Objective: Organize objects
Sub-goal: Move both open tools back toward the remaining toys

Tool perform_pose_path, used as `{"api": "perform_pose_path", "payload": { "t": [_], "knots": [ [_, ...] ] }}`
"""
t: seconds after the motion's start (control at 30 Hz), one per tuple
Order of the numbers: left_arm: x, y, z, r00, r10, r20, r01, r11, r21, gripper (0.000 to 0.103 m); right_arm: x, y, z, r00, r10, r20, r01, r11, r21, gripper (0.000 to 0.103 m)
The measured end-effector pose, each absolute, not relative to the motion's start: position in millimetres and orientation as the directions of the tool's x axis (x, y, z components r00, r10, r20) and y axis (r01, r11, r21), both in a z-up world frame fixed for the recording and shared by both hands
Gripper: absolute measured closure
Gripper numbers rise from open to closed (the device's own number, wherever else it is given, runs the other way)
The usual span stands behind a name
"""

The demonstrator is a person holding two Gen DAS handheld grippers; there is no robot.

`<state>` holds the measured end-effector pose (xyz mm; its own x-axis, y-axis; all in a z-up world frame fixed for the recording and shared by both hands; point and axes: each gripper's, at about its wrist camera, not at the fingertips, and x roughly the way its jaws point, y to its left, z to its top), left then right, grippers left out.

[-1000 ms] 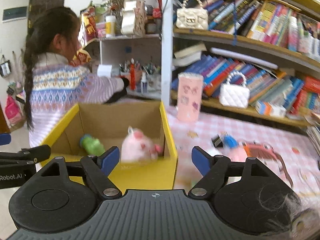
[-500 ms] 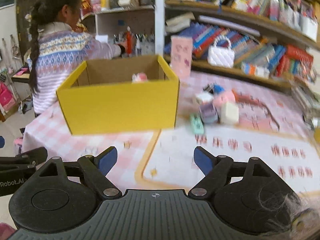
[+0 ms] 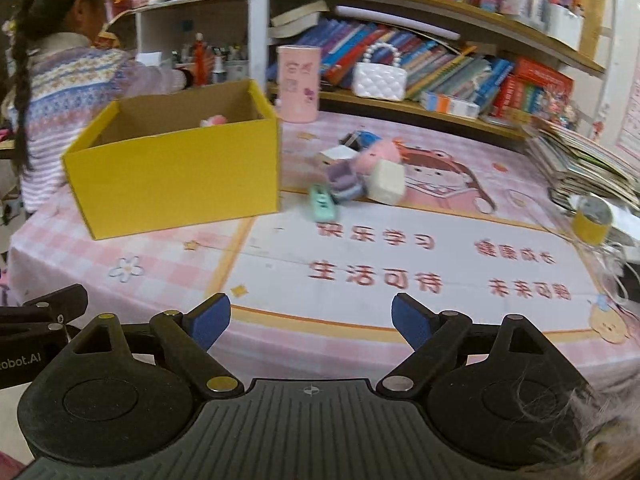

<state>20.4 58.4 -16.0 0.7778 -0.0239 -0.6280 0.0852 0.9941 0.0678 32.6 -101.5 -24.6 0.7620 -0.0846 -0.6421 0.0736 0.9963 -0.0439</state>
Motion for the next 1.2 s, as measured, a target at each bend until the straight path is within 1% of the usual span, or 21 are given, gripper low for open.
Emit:
{"api": "perform_pose_path", "payload": {
  "t": [0.4, 0.63, 1.2],
  "knots": [
    [41, 3, -25, 0.737, -0.143, -0.661, 0.234, 0.971, 0.051, 0.005, 27, -153, -32, 0.717, -0.198, -0.669, 0.206, 0.976, -0.068, 0.015],
    [53, -34, -26, 0.735, -0.170, -0.657, 0.295, 0.952, 0.084, 0.005, 38, -195, -38, 0.672, -0.234, -0.703, 0.284, 0.958, -0.048, 0.015],
    [93, -112, -39, 0.699, -0.188, -0.690, 0.347, 0.933, 0.097, 0.005, 86, -263, -51, 0.620, -0.199, -0.759, 0.246, 0.968, -0.052, 0.015]
  ]
}}
